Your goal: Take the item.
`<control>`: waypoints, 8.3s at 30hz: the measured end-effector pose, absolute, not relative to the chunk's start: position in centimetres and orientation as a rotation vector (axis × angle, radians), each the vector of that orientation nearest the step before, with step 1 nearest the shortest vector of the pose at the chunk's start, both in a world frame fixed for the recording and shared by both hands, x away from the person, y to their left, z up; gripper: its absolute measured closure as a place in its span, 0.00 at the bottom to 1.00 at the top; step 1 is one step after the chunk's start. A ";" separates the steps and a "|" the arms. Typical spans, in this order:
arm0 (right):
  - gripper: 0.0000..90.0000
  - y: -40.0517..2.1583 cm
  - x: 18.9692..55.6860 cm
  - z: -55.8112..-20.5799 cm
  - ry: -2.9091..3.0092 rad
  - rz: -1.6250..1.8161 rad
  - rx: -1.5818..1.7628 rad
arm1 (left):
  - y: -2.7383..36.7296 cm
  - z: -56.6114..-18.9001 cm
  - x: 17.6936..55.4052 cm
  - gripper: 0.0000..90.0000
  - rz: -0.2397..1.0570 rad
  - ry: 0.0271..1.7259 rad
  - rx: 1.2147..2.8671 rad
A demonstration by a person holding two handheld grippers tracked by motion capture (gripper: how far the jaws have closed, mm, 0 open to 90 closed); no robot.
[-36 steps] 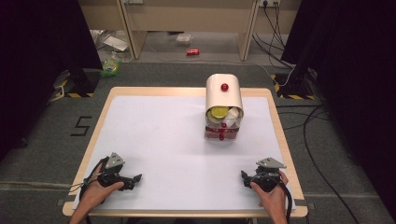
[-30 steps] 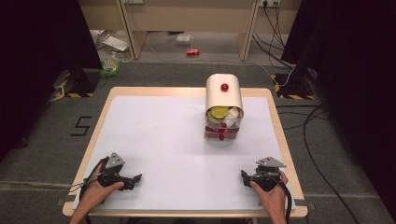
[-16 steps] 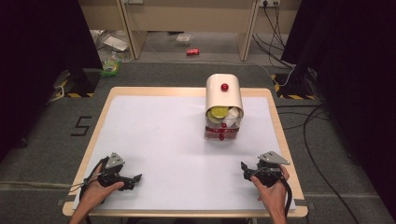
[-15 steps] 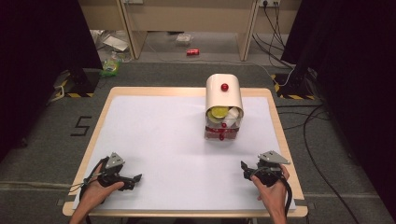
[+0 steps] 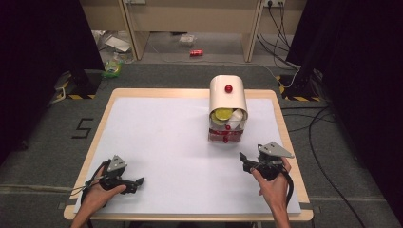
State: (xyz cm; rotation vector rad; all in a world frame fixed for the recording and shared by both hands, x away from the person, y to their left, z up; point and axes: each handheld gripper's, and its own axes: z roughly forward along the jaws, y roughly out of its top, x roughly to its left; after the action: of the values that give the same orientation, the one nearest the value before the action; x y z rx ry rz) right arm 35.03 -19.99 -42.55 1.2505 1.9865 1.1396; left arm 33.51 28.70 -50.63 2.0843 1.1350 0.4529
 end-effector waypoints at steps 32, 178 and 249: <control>0.31 -15.8 38.2 -36.8 1.947 1.263 1.083 | 28.7 -50.6 33.5 0.00 0.452 1.135 2.086; 0.31 -14.3 33.4 -37.7 2.158 1.111 1.002 | 28.7 -50.6 33.5 0.00 0.452 1.135 2.082; 0.43 -11.6 38.1 -37.6 2.077 1.113 1.142 | 28.7 -50.6 33.5 0.00 0.452 1.135 2.083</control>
State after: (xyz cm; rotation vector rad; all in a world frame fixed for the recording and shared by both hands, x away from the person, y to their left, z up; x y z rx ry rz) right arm 38.10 -11.62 -37.60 1.1416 2.0771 1.1131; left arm 33.51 28.72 -50.62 2.0831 1.1350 0.4519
